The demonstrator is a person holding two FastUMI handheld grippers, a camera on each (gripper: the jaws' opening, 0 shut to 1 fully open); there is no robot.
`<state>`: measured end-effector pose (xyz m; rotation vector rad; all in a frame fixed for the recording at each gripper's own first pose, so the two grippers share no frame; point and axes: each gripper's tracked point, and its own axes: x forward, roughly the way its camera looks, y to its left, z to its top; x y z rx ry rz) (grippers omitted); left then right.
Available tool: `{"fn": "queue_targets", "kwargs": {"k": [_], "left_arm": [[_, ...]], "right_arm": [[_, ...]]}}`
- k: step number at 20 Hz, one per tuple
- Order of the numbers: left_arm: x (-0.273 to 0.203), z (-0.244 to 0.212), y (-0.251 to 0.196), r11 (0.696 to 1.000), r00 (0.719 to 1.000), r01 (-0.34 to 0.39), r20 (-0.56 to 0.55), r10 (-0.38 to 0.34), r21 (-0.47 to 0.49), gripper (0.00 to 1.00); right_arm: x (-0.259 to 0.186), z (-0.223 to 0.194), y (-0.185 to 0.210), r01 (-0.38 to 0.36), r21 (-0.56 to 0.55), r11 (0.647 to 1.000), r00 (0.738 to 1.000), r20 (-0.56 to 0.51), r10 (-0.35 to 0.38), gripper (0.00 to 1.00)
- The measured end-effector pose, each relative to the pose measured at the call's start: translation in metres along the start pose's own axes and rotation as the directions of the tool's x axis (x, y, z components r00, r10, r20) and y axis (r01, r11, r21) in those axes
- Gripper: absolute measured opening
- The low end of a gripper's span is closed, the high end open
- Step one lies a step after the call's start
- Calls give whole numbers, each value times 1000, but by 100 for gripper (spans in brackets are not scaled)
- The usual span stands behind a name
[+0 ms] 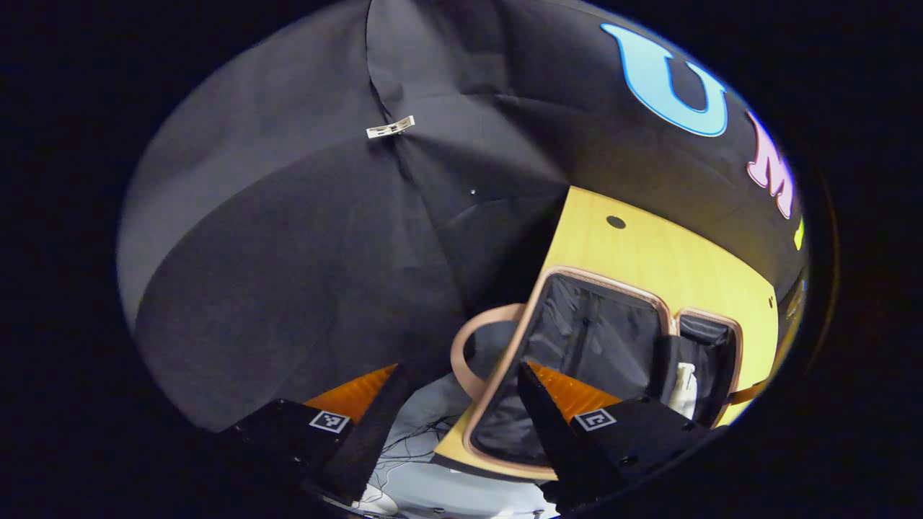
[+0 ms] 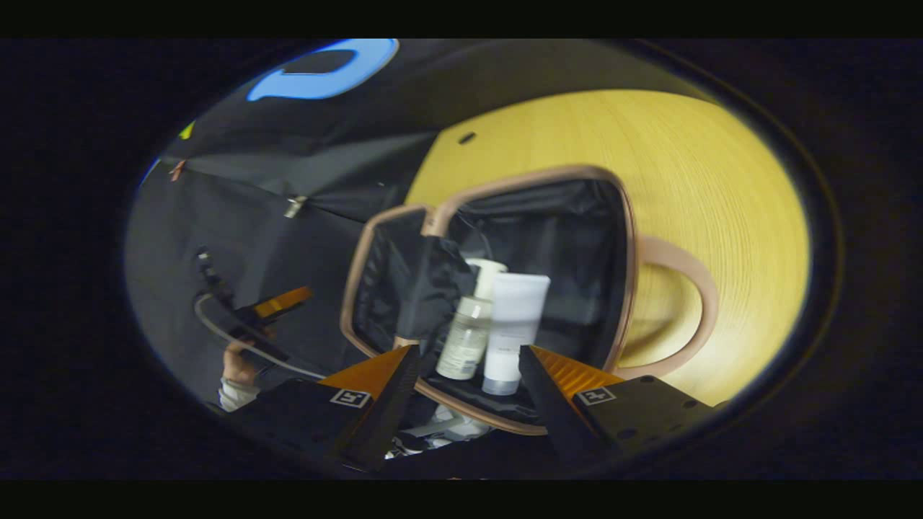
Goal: First open the suitcase, pack the skin care products into it, and then close the suitcase.
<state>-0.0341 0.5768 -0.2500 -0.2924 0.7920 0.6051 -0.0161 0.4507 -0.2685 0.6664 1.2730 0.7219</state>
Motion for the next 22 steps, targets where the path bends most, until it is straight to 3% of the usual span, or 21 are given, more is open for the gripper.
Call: {"fn": "queue_targets", "kwargs": {"k": [4, 7, 8, 11, 12, 13, 14, 15, 19, 22], "left_arm": [[70, -10, 6, 1000, 988, 19, -151, -18, 8, 97], [108, -24, 19, 999, 970, -16, -243, 22, 27, 97], [118, -31, 29, 998, 958, -48, -279, 60, 48, 97], [140, -60, 17, 1000, 907, 16, -420, -7, 17, 98], [143, -59, 2, 997, 903, 67, -422, -81, -48, 77], [145, -53, -5, 995, 904, 70, -417, -94, -73, 68], [150, -62, -8, 995, 900, 63, -426, -88, -72, 31], [153, -66, -8, 996, 898, 60, -432, -84, -68, 23], [129, -46, -9, 996, 913, 76, -399, -92, -55, 17], [102, -12, -12, 994, 948, 95, -300, -105, -47, 12]], "right_arm": [[-31, 36, 17, -54, -7, 998, 991, 120, 55, 87], [-44, 50, 14, -48, -13, 999, 985, 162, 50, 87], [-45, 49, 13, -50, -6, 999, 986, 160, 50, 87], [-49, 50, -7, 4, 1, 1000, 987, 159, -4, 87], [-52, 49, -11, 14, 7, 1000, 986, 165, -15, 87], [-55, 49, -12, 15, 15, 1000, 986, 167, -17, 87], [-57, 47, -11, 16, 22, 1000, 986, 167, -19, 87], [-58, 46, -12, 20, 24, 1000, 986, 167, -23, 87], [-67, 50, -3, 0, 17, 1000, 982, 186, -4, 87], [-78, 51, -1, 4, -12, 1000, 979, 205, -1, 87]]}}
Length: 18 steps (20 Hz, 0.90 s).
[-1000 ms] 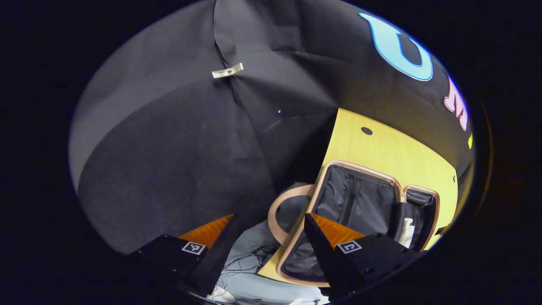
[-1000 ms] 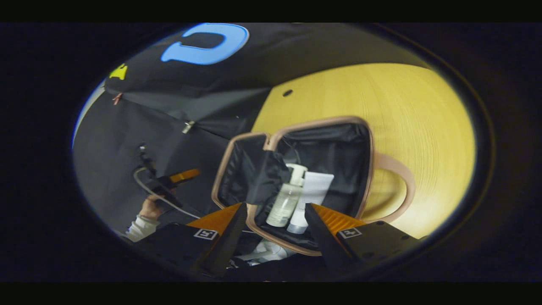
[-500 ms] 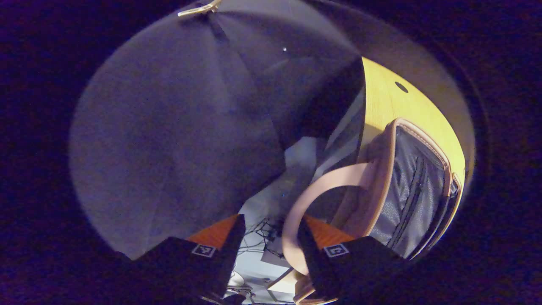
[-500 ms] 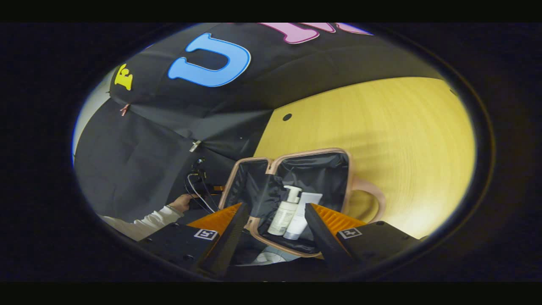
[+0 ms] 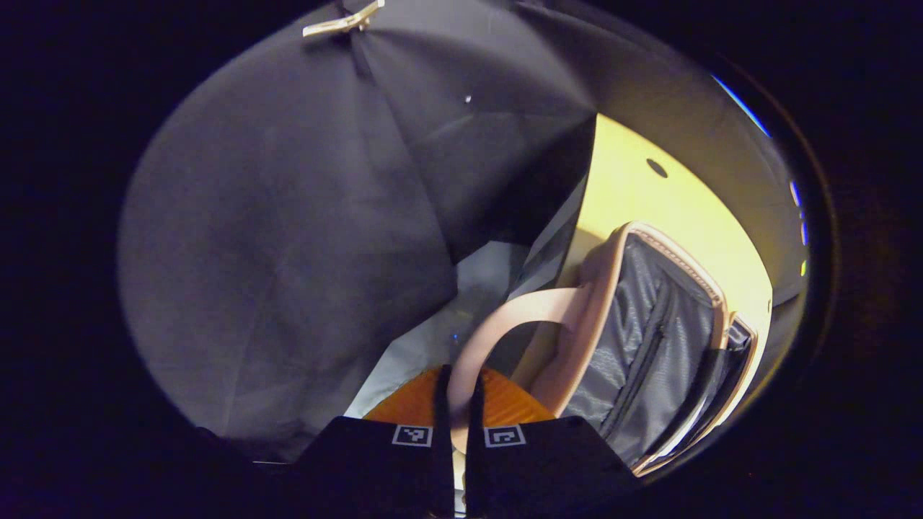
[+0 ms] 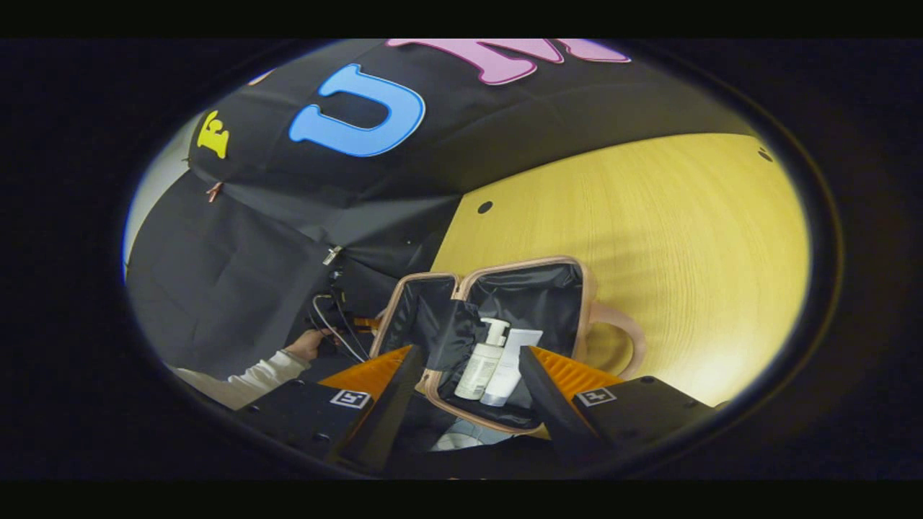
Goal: First open the suitcase, pack the skin care products into it, and then close the suitcase.
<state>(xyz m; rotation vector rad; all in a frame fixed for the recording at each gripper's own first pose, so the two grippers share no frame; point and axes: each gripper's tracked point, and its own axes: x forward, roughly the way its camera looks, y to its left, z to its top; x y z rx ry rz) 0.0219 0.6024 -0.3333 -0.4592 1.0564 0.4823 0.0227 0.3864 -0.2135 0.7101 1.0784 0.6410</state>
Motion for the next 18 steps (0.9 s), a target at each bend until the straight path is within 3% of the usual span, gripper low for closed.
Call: {"fn": "queue_targets", "kwargs": {"k": [4, 8, 12, 15, 18], "left_arm": [[-76, 23, -33, 998, 985, 67, 159, -68, 10, 8], [-166, 36, -87, 988, 939, 154, 306, -156, 30, 8], [-241, 24, -158, 967, 901, 166, 370, -228, 192, 7], [-273, 5, -228, 923, 850, 253, 389, -356, 290, 7], [-286, -22, -318, 851, 784, 360, 371, -498, 382, 7]], "right_arm": [[-21, 4, 9, -31, -64, 997, 1000, 6, 31, 87], [-59, 13, 19, -82, -98, 992, 996, 37, 86, 87], [-106, 6, 10, -101, -187, 977, 991, 68, 116, 87], [-144, 2, -4, -88, -270, 959, 989, 93, 117, 87], [-175, -7, -23, -61, -298, 952, 989, 108, 97, 87]]}}
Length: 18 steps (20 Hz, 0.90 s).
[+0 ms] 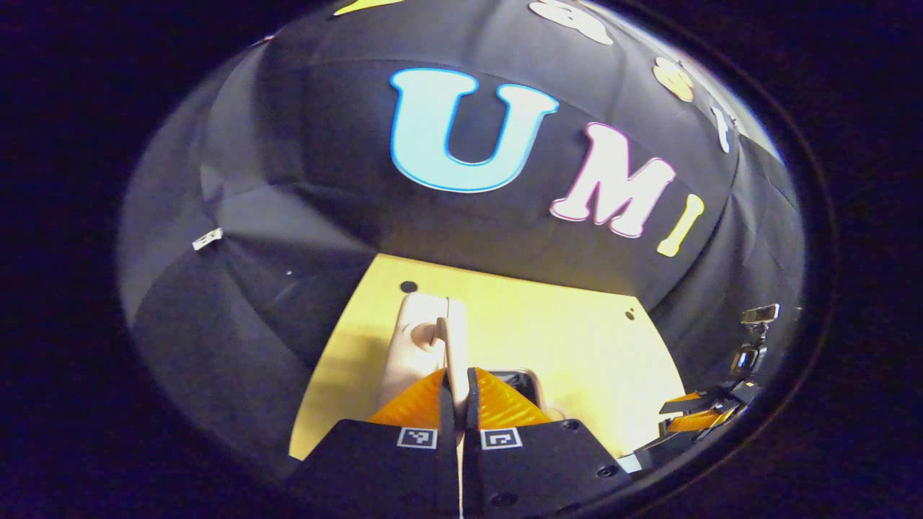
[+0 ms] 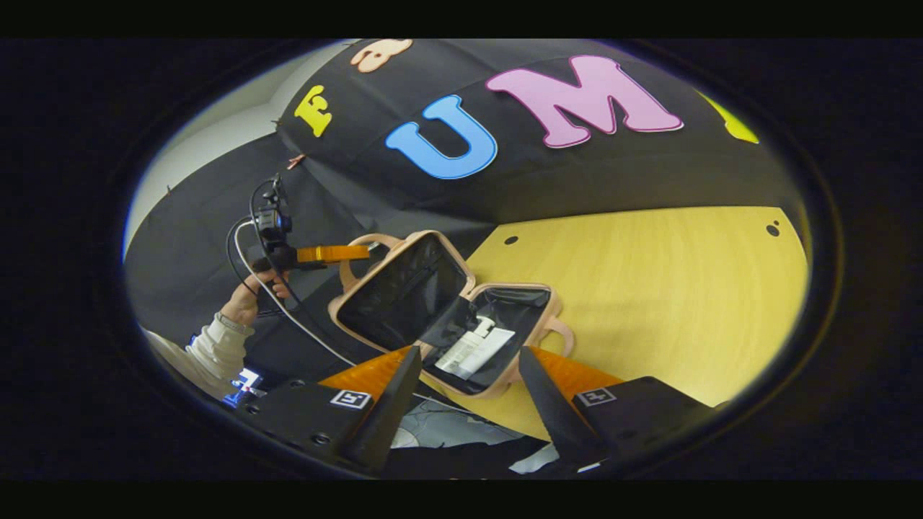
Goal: First open the suitcase, pack the skin care products into it, and then close the suitcase.
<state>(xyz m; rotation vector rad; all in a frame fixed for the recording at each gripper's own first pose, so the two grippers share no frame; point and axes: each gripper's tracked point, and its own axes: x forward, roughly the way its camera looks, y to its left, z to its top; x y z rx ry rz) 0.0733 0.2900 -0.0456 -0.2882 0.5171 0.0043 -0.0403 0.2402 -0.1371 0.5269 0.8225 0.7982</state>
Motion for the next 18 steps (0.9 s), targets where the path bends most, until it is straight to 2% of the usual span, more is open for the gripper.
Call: {"fn": "queue_targets", "kwargs": {"k": [4, 7, 12, 14, 16, 18], "left_arm": [[55, -47, -105, 984, 984, 164, -58, -168, -68, 7], [101, -109, -158, 981, 966, 190, -171, -196, -48, 8], [155, -215, -179, 988, 920, 153, -371, -130, 33, 8], [162, -222, -181, 986, 924, 158, -361, -128, 55, 8], [166, -228, -182, 979, 923, 166, -368, -111, 119, 8], [172, -232, -180, 966, 929, 130, -368, -40, 222, 12]], "right_arm": [[-34, 0, -17, 36, 32, 999, 999, 37, -38, 87], [-66, 3, -40, 86, 46, 995, 993, 73, -89, 87], [-112, -1, -74, 168, 100, 981, 977, 118, -179, 87], [-130, -6, -85, 192, 120, 974, 968, 139, -208, 87], [-145, -15, -96, 209, 142, 967, 962, 147, -230, 87], [-159, -22, -100, 206, 164, 965, 961, 154, -231, 87]]}}
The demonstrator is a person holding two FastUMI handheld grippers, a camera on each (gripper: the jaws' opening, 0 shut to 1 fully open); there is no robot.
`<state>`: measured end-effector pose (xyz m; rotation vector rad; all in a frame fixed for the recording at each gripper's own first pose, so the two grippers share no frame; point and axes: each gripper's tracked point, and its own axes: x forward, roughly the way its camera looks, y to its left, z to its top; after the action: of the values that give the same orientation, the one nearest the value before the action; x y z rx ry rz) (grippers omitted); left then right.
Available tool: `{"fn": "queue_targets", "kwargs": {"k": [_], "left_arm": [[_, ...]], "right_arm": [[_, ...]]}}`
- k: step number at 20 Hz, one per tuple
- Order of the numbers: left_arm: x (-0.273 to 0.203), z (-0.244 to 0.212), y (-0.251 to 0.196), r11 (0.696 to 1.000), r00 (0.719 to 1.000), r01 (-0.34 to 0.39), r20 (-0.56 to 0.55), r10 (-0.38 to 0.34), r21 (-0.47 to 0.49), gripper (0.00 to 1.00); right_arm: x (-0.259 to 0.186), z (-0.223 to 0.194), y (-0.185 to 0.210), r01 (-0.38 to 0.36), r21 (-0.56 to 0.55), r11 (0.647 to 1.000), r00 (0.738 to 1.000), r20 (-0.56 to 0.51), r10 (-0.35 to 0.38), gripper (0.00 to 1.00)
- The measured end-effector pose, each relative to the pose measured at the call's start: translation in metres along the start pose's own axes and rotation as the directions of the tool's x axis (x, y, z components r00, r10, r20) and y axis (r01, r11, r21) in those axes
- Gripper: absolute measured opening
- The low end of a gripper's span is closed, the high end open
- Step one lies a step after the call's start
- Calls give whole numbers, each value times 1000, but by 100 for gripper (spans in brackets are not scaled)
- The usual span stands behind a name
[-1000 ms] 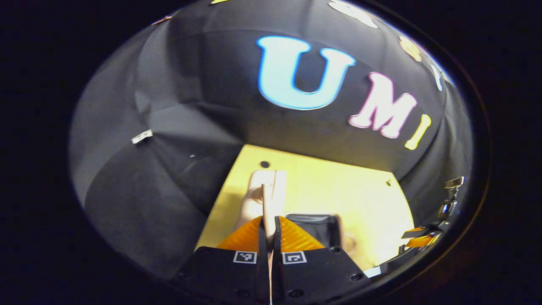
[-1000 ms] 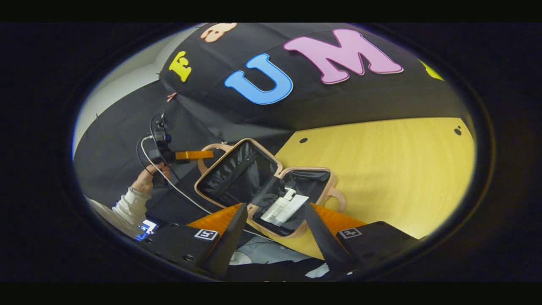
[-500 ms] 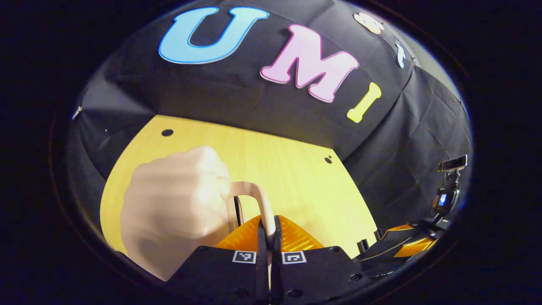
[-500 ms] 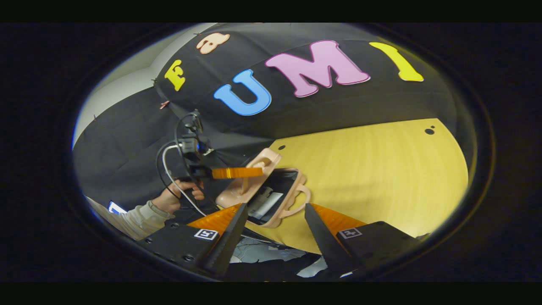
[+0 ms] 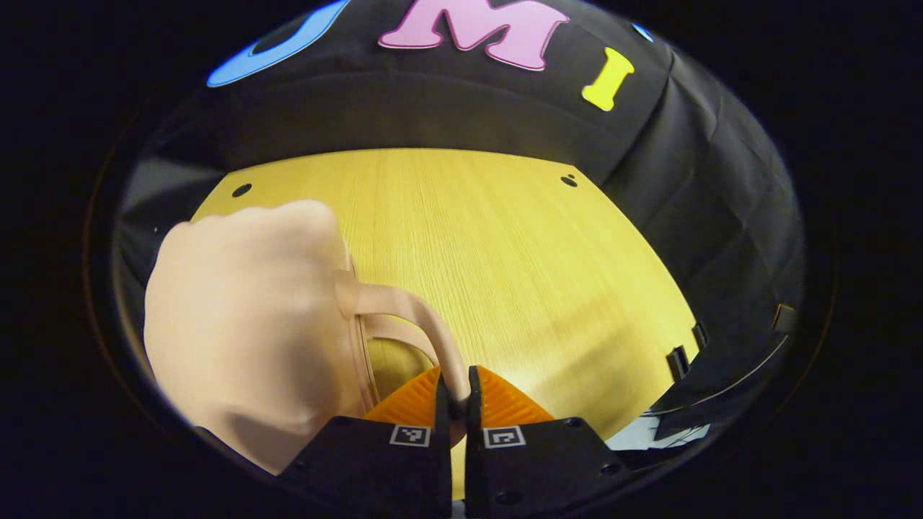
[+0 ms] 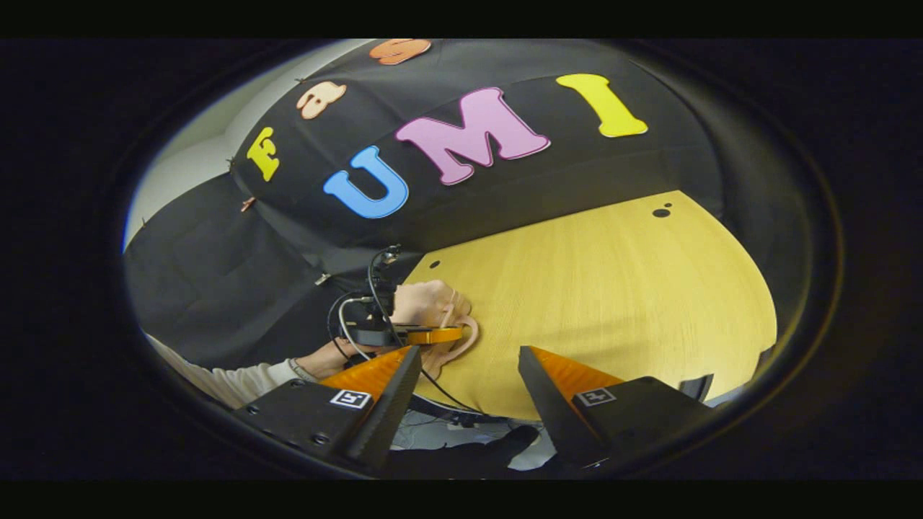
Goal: First open the suitcase, pack the skin care products into it, and then close the suitcase.
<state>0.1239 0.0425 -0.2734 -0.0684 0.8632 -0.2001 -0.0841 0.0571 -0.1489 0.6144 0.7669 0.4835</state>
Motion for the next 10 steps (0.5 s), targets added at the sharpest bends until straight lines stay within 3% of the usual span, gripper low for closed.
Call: {"fn": "queue_targets", "kwargs": {"k": [1, 3, 4, 6, 7, 10], "left_arm": [[-5, 2, 2, 1000, 1000, -21, 10, 21, 1, 20], [-8, 23, -9, 998, 996, -48, 74, 50, -28, 57], [-16, 30, -9, 997, 991, -76, 111, 79, -31, 86], [-44, 47, -10, 989, 969, -145, 200, 145, -15, 96], [-64, 60, -11, 983, 948, -183, 262, 180, -12, 95], [-140, 99, -41, 976, 856, -218, 476, 201, -19, 95]], "right_arm": [[-7, -1, -4, 1, 1, 1000, 1000, 3, -1, 87], [-22, 0, -13, 4, -14, 1000, 1000, 17, -4, 87], [-29, 1, -16, 2, -25, 1000, 1000, 24, -1, 87], [-43, 3, -23, 2, -48, 999, 999, 40, 0, 87], [-49, 4, -27, 6, -64, 998, 999, 47, -3, 87], [-62, 19, -40, 67, -165, 984, 993, 107, -49, 87]]}}
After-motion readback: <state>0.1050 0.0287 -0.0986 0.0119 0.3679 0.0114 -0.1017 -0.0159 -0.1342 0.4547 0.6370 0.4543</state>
